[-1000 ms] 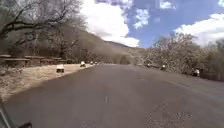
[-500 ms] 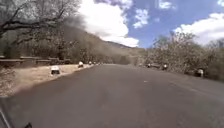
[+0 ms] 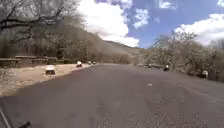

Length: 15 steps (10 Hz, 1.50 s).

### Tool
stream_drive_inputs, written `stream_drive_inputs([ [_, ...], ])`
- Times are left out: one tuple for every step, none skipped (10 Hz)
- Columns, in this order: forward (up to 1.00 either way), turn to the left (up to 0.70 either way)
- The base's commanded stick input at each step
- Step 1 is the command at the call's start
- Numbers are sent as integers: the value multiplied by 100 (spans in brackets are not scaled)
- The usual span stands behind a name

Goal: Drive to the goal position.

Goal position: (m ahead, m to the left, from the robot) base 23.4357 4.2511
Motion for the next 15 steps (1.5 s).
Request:
stream_drive_inputs([
  [70,0],
  [70,0],
  [70,0],
  [70,0],
  [70,0],
  [70,0],
  [70,0],
  [70,0],
  [70,0],
  [70,0],
  [70,0],
  [70,0],
  [70,0],
  [70,0],
  [70,0],
])
